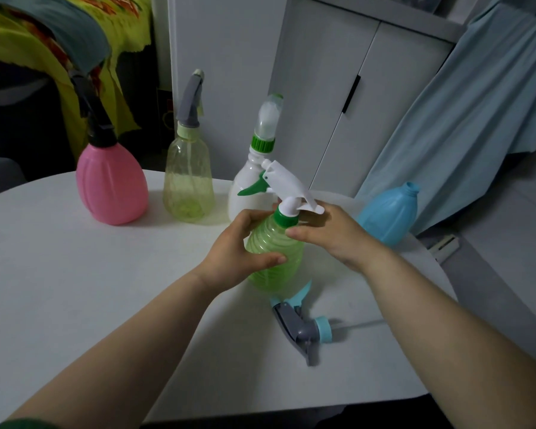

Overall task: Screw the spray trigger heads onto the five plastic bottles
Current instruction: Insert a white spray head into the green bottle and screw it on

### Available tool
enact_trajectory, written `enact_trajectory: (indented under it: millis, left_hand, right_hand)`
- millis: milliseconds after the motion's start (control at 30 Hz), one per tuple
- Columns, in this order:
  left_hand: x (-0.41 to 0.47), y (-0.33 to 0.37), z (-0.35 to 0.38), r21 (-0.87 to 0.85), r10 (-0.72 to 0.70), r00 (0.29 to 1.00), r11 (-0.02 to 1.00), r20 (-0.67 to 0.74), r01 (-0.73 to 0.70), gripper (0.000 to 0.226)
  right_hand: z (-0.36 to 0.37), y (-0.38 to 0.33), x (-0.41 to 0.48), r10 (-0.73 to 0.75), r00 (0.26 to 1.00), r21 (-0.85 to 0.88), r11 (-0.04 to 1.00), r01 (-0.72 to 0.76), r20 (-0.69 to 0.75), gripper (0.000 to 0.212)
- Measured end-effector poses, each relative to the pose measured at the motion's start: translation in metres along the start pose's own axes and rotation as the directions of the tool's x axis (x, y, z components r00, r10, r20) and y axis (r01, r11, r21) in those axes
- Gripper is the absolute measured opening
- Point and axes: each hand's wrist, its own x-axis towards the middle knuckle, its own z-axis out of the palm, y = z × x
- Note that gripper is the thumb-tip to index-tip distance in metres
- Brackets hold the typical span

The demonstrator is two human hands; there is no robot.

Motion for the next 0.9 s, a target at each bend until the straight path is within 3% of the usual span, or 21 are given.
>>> enact_trajectory:
  millis: [100, 333, 467, 600, 667, 733, 800, 900]
  left_hand:
    - [0.001, 0.0, -0.001, -0.009, -0.005, 1.0, 1.0, 0.006, 0.005, 0.059]
    - [0.004, 0.0, 0.004, 0.013, -0.021, 1.0, 1.0, -0.001, 0.021, 0.056]
    - [0.005, -0.004, 0.004, 0.03, 0.005, 1.0, 1.0, -0.028, -0.004, 0.061]
    - [0.005, -0.006, 0.006, 0.028, 0.024, 0.999, 0.999, -0.034, -0.023, 0.061]
    - [0.005, -0.006, 0.006, 0.021, 0.016, 0.999, 1.0, -0.033, -0.016, 0.061]
    - [0.006, -0.004, 0.005, 0.008, -0.005, 1.0, 1.0, -0.03, 0.005, 0.061]
    - [0.006, -0.002, 0.005, 0.004, -0.018, 1.0, 1.0, -0.016, 0.018, 0.057]
    - [0.006, -0.003, 0.005, 0.014, -0.01, 1.0, 1.0, -0.016, 0.011, 0.061]
  right_hand:
    - [0.01, 0.007, 0.004, -0.022, 0.997, 0.077, 0.997, 0.028, -0.078, 0.031]
    - [0.01, 0.009, 0.007, -0.046, 0.994, 0.086, 0.995, 0.054, -0.096, 0.03]
    - [0.022, 0.012, 0.005, -0.066, 0.958, 0.044, 0.996, 0.081, -0.279, 0.025]
    - [0.043, 0.019, 0.002, -0.108, 0.864, -0.021, 0.993, 0.112, -0.492, 0.021]
    - [0.035, 0.016, 0.002, -0.106, 0.89, -0.032, 0.994, 0.103, -0.444, 0.02]
    - [0.017, 0.008, 0.001, -0.086, 0.97, 0.054, 0.993, 0.101, -0.228, 0.023]
    - [0.0, 0.003, 0.001, -0.086, 0.993, 0.052, 0.995, 0.09, -0.078, 0.029]
    - [-0.003, 0.003, 0.002, -0.11, 0.991, -0.027, 0.994, 0.109, -0.079, 0.032]
